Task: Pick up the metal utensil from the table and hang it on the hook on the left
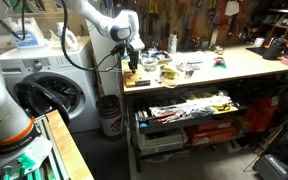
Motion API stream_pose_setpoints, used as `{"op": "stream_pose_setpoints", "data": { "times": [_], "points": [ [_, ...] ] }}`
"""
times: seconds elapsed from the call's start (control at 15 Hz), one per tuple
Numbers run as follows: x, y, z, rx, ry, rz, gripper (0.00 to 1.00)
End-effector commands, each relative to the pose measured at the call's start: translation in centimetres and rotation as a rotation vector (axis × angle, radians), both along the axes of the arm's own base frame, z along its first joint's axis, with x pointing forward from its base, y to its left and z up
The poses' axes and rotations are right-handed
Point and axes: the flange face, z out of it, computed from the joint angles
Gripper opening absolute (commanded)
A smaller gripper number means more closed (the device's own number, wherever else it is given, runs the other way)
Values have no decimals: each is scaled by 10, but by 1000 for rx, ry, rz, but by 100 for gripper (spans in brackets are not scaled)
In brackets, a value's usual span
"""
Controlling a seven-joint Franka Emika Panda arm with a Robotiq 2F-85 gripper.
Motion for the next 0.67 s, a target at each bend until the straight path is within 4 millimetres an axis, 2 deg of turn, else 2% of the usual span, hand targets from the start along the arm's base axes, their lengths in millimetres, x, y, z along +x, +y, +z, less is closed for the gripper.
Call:
{"op": "stream_pose_setpoints", "data": {
  "times": [0.0, 0.27, 0.4, 0.53, 0.6],
  "points": [
    [3, -1, -6, -5, -8, -14, 42],
    [3, -2, -9, -12, -9, -15, 9],
    [3, -3, -10, -16, -8, -17, 0],
    [3, -3, -11, -18, -6, -17, 0],
    [3, -3, -10, -19, -7, -18, 26]
  ]
}}
